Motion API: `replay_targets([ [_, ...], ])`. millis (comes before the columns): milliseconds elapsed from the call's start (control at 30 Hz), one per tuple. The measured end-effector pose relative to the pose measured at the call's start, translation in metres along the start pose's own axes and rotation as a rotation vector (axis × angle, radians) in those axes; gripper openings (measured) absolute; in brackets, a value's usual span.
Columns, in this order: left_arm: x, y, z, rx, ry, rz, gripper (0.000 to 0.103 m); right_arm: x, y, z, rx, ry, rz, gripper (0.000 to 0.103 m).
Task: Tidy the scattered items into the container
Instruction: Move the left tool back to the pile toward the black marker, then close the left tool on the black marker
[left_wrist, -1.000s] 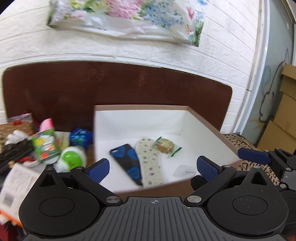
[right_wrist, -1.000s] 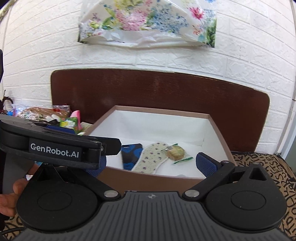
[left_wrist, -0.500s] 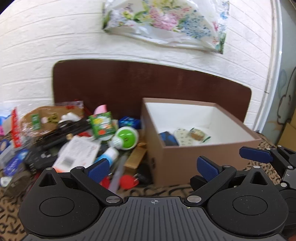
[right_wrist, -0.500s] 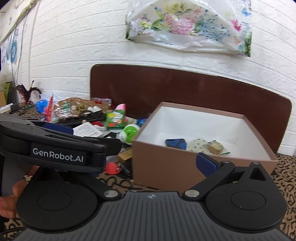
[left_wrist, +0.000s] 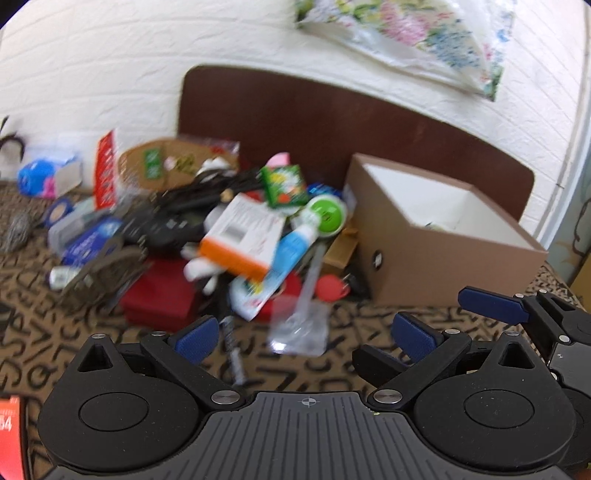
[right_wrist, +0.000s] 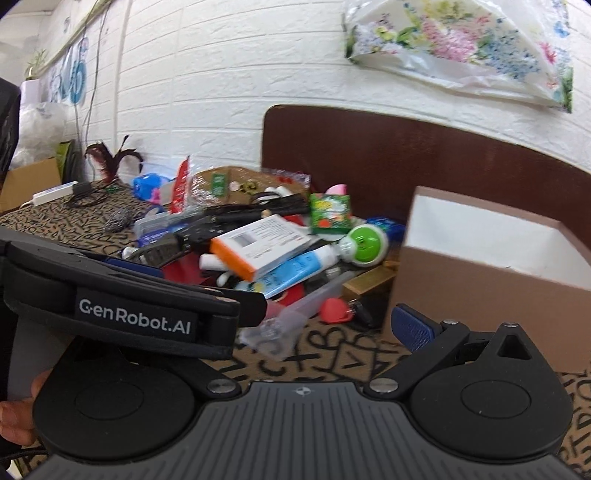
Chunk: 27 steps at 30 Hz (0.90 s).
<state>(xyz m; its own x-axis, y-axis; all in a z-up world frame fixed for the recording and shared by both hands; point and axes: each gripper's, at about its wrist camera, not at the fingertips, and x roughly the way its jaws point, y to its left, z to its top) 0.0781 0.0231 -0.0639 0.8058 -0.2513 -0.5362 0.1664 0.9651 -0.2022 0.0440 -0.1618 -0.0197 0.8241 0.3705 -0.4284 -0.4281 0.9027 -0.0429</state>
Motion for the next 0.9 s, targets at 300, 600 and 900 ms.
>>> replay_targets([
  [300,0.023,0.042,-0.016,-0.057,0.092,0.035,0.094,0.029,0.032,-0.021,-0.022,0.077,0.038,0.096],
  [600,0.052,0.054,-0.007,-0.033,0.139,0.003,0.072,0.054,0.047,-0.024,-0.036,0.139,0.079,0.068],
  [900,0.080,0.059,-0.003,-0.059,0.192,-0.012,0.055,0.076,0.055,-0.024,-0.031,0.184,0.112,0.049],
])
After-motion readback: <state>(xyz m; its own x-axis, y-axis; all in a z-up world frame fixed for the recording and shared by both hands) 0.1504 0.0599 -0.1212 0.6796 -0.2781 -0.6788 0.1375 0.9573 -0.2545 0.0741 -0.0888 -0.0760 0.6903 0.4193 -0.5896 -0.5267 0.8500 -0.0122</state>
